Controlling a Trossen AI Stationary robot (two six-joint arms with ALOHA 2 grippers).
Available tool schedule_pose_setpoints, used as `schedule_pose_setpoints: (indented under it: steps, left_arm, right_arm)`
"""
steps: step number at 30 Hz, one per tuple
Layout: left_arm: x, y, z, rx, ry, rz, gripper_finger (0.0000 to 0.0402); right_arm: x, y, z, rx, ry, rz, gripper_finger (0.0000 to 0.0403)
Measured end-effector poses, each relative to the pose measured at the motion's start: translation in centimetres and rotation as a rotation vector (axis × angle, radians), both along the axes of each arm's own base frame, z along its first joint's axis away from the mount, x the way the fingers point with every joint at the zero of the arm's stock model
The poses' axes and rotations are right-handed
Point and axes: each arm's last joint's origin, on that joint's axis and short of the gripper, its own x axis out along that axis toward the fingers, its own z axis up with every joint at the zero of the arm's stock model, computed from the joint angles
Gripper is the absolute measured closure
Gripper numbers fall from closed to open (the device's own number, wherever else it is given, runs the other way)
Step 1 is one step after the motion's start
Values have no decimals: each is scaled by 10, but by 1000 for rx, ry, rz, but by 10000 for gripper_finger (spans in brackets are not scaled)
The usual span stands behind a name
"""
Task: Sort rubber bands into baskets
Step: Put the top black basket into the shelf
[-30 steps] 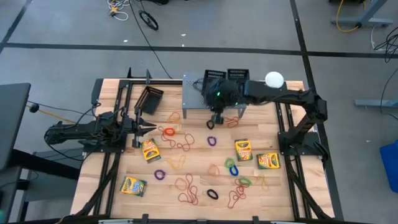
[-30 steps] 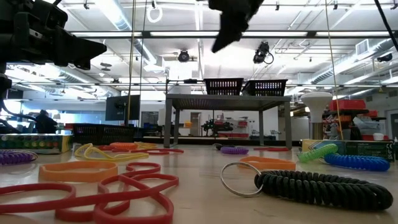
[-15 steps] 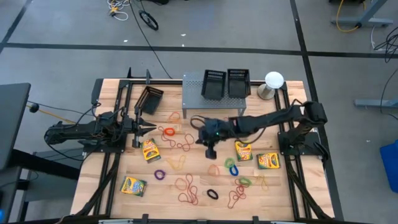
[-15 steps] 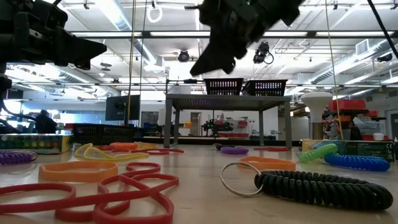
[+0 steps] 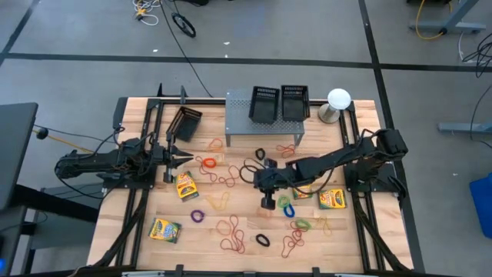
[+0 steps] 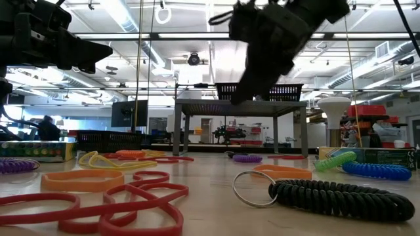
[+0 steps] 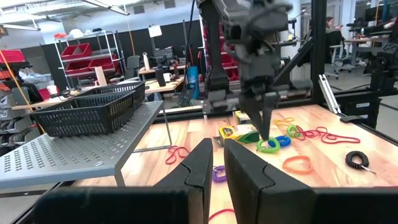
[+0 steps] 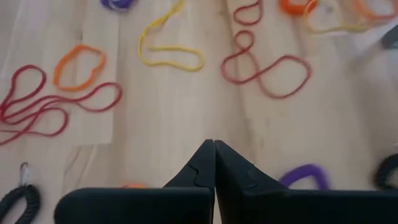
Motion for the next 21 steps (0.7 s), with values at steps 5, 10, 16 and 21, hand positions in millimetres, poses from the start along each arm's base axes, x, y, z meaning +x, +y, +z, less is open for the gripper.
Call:
schedule_pose_setpoints:
  steps: [5, 10, 16, 21]
  left_arm:
    - [0, 0, 0, 0, 0, 0, 351]
    - [0, 0, 0, 0, 0, 0, 351]
    - [0, 0, 0, 0, 0, 0, 351]
    - [0, 0, 0, 0, 0, 0, 351]
  right_arm:
    - [-11, -1, -27, 55, -79, -25, 398]
    - [-17, -3, -39, 48, -173, -12, 397]
    - [-12, -4, -32, 15, -237, 21, 397]
    - [-8, -4, -28, 2, -257, 35, 396]
